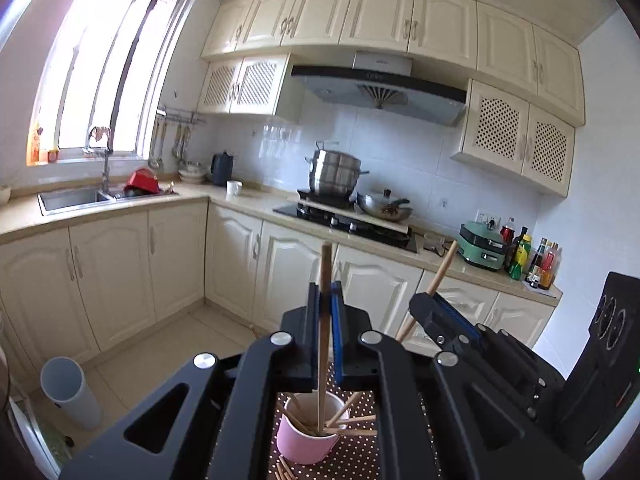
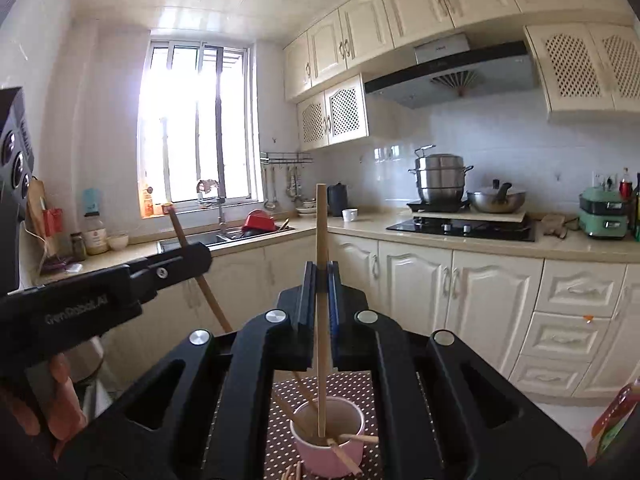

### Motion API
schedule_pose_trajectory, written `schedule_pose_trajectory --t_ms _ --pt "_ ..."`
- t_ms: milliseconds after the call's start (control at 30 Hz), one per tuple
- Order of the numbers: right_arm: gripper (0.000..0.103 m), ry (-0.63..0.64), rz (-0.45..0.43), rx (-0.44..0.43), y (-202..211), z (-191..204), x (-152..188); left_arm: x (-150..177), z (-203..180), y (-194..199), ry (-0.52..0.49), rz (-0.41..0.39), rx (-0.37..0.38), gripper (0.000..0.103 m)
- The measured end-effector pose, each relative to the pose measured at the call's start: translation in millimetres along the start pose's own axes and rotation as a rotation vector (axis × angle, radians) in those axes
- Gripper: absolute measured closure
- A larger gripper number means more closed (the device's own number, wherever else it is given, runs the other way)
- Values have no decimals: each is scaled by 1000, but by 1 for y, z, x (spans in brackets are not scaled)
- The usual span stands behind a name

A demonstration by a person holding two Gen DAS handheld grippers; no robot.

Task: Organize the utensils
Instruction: 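Carry the chopstick above the pink cup and lower it in, then open the right tool to release the chopstick into the cup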

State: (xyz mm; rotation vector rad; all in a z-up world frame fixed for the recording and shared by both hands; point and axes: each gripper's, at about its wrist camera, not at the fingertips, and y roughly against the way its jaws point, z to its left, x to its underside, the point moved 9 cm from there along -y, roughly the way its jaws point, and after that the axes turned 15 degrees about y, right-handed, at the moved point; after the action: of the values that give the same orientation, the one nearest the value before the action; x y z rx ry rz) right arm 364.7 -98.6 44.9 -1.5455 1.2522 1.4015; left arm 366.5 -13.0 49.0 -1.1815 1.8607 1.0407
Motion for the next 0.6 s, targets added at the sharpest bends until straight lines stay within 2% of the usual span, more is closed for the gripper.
schedule_pose_trajectory --t_ms 300,600 --pt "97 2 59 -23 -12 11 30 24 21 -26 13 56 -11 97" --pt "97 11 126 -44 -15 19 54 53 26 -41 -33 101 -28 97"
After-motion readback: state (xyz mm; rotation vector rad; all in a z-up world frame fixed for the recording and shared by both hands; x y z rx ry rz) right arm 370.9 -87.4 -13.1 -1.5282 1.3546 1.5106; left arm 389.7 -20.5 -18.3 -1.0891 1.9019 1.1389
